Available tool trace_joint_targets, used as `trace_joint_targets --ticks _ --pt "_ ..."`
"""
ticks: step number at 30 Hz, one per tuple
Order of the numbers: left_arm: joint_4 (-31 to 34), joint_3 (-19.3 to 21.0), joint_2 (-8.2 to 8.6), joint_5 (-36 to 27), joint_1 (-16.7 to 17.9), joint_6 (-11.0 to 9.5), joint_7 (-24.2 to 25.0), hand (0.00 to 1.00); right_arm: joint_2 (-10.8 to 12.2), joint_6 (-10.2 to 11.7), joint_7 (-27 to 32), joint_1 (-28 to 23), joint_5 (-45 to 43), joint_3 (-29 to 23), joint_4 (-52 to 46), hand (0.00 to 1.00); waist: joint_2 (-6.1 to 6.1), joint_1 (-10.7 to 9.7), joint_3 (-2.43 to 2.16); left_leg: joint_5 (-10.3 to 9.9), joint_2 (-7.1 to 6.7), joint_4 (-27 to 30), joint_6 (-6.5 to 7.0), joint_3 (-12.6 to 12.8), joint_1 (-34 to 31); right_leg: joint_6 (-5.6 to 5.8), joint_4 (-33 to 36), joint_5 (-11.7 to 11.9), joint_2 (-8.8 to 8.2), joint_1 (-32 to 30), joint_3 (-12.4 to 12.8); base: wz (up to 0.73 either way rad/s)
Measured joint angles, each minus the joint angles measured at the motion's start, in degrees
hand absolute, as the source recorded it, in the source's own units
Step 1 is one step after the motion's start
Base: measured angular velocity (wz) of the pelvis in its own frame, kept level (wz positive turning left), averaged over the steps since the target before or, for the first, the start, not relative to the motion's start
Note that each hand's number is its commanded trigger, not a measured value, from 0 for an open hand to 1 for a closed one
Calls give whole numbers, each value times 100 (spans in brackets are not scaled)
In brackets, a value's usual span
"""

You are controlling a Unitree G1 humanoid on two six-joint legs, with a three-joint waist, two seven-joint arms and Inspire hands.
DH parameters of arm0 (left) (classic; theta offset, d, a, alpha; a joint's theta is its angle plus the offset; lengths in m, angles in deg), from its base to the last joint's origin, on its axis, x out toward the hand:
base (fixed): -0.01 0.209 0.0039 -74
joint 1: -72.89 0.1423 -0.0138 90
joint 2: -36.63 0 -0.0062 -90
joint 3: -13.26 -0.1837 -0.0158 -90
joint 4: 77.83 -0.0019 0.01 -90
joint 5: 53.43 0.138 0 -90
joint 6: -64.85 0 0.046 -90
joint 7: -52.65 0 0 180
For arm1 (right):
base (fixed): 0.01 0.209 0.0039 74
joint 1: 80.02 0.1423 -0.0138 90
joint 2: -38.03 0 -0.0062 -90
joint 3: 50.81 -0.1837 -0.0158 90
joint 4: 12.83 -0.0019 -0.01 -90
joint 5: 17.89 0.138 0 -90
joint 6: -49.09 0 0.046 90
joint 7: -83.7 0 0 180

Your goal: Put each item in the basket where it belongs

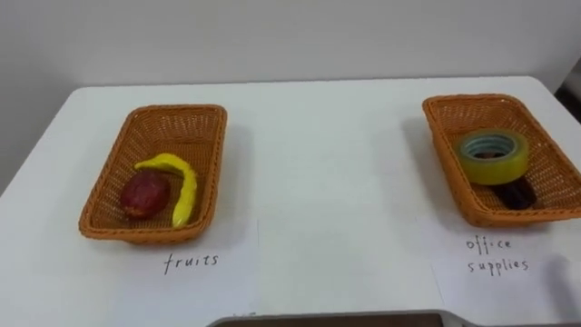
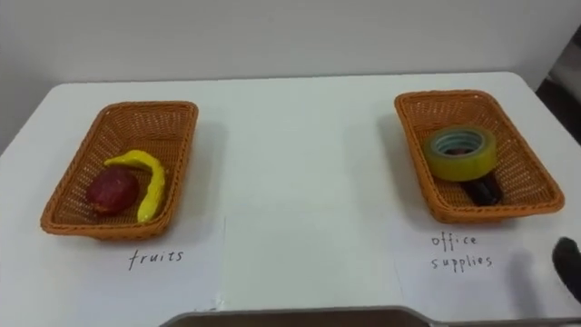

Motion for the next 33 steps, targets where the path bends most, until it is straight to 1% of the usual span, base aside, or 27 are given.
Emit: trace_joint_targets --ticks 1,2,3,5,6,7,9,12,14,15,16,18,19,20,21,22,23,24,26,28,31,33 --pt "-2 -15 0 6 12 -1 -4 0 -7 60 6 -2 161 -16 83 0 -18 -1 -9 1 0 0 -2 -5 -1 -2 -4 -7 0 0 -2 6" --pt "4 -25 1 18 34 -1 -4 0 1 117 35 -9 565 -94 175 0 -57 -3 -21 3 -6 1 -5 -23 -3 0 -10 -33 -1 7 -5 10" --pt "12 -27 -6 33 47 -1 -3 0 12 85 87 -9 916 -172 390 0 -108 -8 -28 4 -14 9 -6 -59 -3 -4 -12 -61 -4 29 -13 13" --pt "55 -28 -9 74 74 -1 1 0 64 41 188 -34 1382 -187 939 0 -151 -7 -25 6 -17 21 -11 -83 2 -2 -13 -90 -13 60 -75 13" --pt "81 -27 -7 69 115 -1 28 0 163 68 212 -93 1740 -215 1064 0 -141 -11 -25 6 -17 20 -10 -82 2 1 -3 -105 -14 52 -65 4" --pt "88 -23 -12 70 129 -1 37 0 197 80 234 -111 1885 -234 1071 0 -134 -20 -26 5 -17 13 -10 -74 0 2 2 -109 -12 34 -49 -5" --pt "96 -9 -52 76 121 -18 41 0 265 49 382 -138 2472 -313 1434 0 -127 -25 -25 6 -17 -7 -11 -64 -4 -1 16 -129 -7 6 1 -5" --pt "96 -4 -92 72 113 -57 51 0 365 67 622 -252 2822 -409 1491 0 -129 -48 -24 2 -26 -39 -14 -47 2 3 112 -193 -13 -55 29 -5" --pt "113 -3 -122 72 91 -65 108 0 363 97 791 -241 2878 -415 1470 0 -149 -67 -23 4 -16 -72 -17 29 -2 -1 170 -215 -12 -121 47 -12" --pt "206 -3 -156 56 115 -65 179 0 351 107 892 -262 2947 -417 1393 0 -168 -107 -16 3 -17 -81 -17 57 -3 -6 206 -242 -15 -152 49 -8" --pt "235 -3 -170 55 117 -67 210 0 327 114 945 -273 3020 -421 1351 0 -187 -119 -20 3 -16 -87 -18 63 0 -7 211 -248 -15 -168 47 0" --pt "271 -4 -227 63 107 -66 305 0 215 122 1199 -292 3247 -565 1047 0 -215 -172 -14 3 -15 -125 -20 86 15 -7 229 -273 -13 -197 59 -4" --pt "273 -4 -238 68 94 -66 316 0 194 137 1232 -310 3290 -634 970 0 -217 -175 -11 2 -16 -129 -22 87 15 -7 231 -276 -12 -190 64 0" --pt "302 24 -257 72 85 -63 338 0 144 174 1258 -335 3375 -740 909 0 -248 -187 -6 1 -16 -140 -23 84 13 -7 225 -277 -9 -177 61 0" --pt "334 120 -258 114 88 -64 390 0 63 180 1256 -384 3571 -868 883 0 -281 -189 -6 1 -12 -158 -23 85 14 -7 205 -277 -5 -173 61 0" --pt "335 170 -260 134 83 -64 406 0 14 180 1253 -409 3666 -903 883 0 -297 -191 -1 2 -12 -171 -24 87 19 -7 203 -277 -5 -174 62 0" --pt "337 234 -281 133 57 -64 418 0 -51 185 1220 -435 3815 -1004 889 0 -341 -196 8 2 -10 -181 -24 87 18 -8 203 -277 -3 -179 66 0" --pt "337 236 -318 133 45 -64 424 0 -72 198 1174 -444 3864 -1106 908 0 -382 -195 14 2 -9 -189 -24 87 15 -8 200 -277 0 -188 71 0" --pt "337 235 -351 136 46 -64 427 0 -121 213 1118 -489 3948 -1126 940 0 -427 -195 16 -1 -9 -208 -24 89 15 -8 196 -278 0 -200 72 0" --pt "336 235 -356 136 47 -63 429 0 -131 213 1059 -553 4005 -1135 940 0 -445 -193 17 -5 -10 -214 -20 93 16 -6 196 -278 -1 -207 78 -2" --pt "336 234 -370 140 35 -40 441 0 -129 211 1014 -609 4118 -1124 943 0 -445 -187 18 -23 -7 -224 -24 92 15 -5 199 -279 15 -223 152 -8" --pt "337 227 -393 132 -1 -33 441 0 -129 204 1010 -645 4239 -1033 953 0 -444 -147 17 -28 9 -224 -30 171 -9 -6 234 -278 31 -288 181 -12"
